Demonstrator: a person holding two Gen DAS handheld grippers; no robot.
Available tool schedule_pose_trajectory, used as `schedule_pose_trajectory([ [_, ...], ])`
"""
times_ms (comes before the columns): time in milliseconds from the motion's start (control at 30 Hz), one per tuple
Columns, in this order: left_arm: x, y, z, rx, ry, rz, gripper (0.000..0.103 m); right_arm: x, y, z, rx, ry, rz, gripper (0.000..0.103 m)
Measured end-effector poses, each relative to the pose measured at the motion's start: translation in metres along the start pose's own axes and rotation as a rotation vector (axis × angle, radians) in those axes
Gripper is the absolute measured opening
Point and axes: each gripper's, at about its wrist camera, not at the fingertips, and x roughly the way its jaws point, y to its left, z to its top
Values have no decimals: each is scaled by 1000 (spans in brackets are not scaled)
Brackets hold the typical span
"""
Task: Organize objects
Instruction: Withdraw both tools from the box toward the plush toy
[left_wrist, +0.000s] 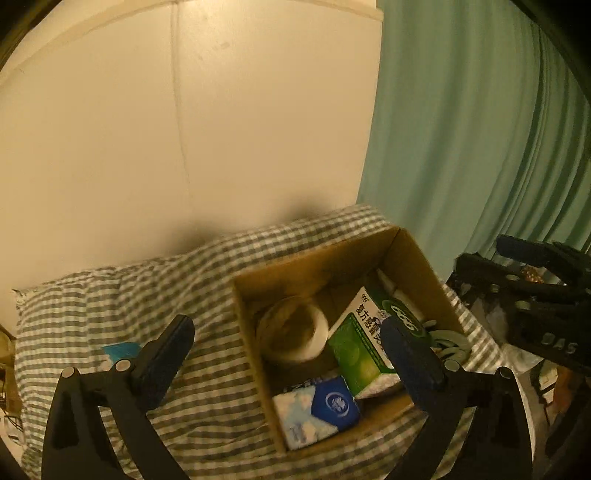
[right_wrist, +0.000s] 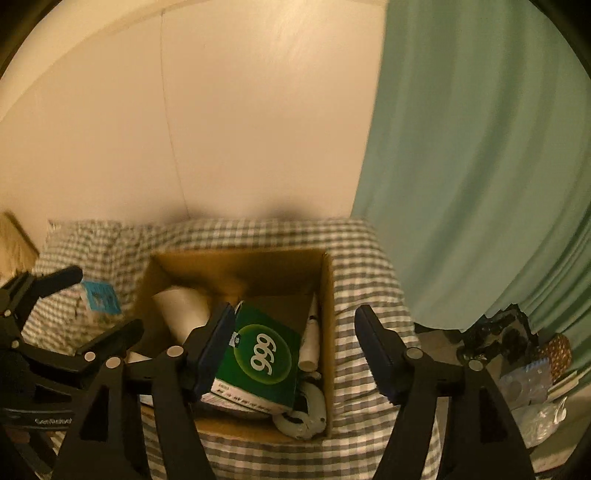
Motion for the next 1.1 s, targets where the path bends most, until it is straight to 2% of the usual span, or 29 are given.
schedule_pose_trajectory([
  [100, -37, 18, 1, -7, -36, 5, 103, -43, 5, -4, 69, -73, 11, 81],
  [200, -71, 37, -2, -21, -73, 14, 103, -81, 16, -18, 108, -107, 55, 83],
  [400, -142, 88, -17, -30, -129, 85, 103, -153, 73, -48, 21, -162, 50, 88],
  [600, -197, 153, -46, -69, -168, 143, 103, -189, 137, -58, -6, -171, 93, 88],
  [733, -213, 202, -72, -103, -169, 204, 103, -190, 192, -59, -31, -175, 127, 88],
  [833, -209, 235, -89, -119, -159, 261, 103, -177, 228, -61, -36, -177, 163, 88],
  [933, -194, 265, -107, -154, -145, 307, 103, -152, 258, -64, -37, -158, 185, 88],
  [1100, -155, 303, -134, -180, -110, 316, 103, -91, 302, -69, -50, -70, 206, 88],
])
